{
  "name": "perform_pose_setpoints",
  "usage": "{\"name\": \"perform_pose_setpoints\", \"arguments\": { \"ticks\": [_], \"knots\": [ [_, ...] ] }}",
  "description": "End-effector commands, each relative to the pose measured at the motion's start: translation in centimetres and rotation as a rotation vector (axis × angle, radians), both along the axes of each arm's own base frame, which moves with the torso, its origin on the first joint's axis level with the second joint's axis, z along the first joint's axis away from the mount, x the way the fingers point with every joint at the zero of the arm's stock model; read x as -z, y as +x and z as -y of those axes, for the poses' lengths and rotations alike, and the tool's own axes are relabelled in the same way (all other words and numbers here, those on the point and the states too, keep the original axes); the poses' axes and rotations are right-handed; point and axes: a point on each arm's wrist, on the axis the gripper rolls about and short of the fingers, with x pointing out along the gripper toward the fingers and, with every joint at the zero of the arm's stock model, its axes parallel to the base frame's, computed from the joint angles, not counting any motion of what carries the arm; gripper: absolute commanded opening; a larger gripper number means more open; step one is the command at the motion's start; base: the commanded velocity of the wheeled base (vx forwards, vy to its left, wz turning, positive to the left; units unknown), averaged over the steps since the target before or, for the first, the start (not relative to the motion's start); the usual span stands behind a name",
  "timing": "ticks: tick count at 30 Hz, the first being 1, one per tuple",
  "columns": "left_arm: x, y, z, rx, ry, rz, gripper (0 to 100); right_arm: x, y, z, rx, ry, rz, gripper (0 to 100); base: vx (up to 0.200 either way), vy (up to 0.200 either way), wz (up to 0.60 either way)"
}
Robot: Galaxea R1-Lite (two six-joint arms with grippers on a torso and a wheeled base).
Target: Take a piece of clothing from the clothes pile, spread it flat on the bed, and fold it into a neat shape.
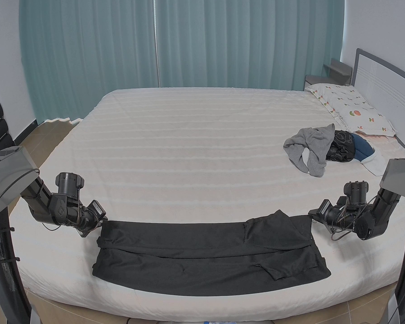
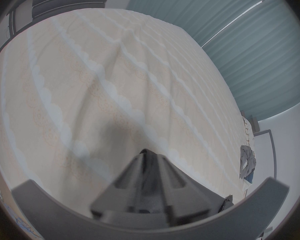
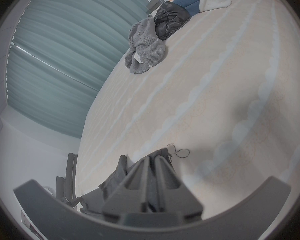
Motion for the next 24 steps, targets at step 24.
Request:
{"name": "perform_pose_setpoints", "arguments": {
  "ticks": [24],
  "knots": [
    [-1.6,-0.7,-1.8,0.024,-0.160,0.029,100,-1.7,-3.1,-5.8,-0.373,-0.128,0.083,100,0.000,0.000,0.00]
  ]
}}
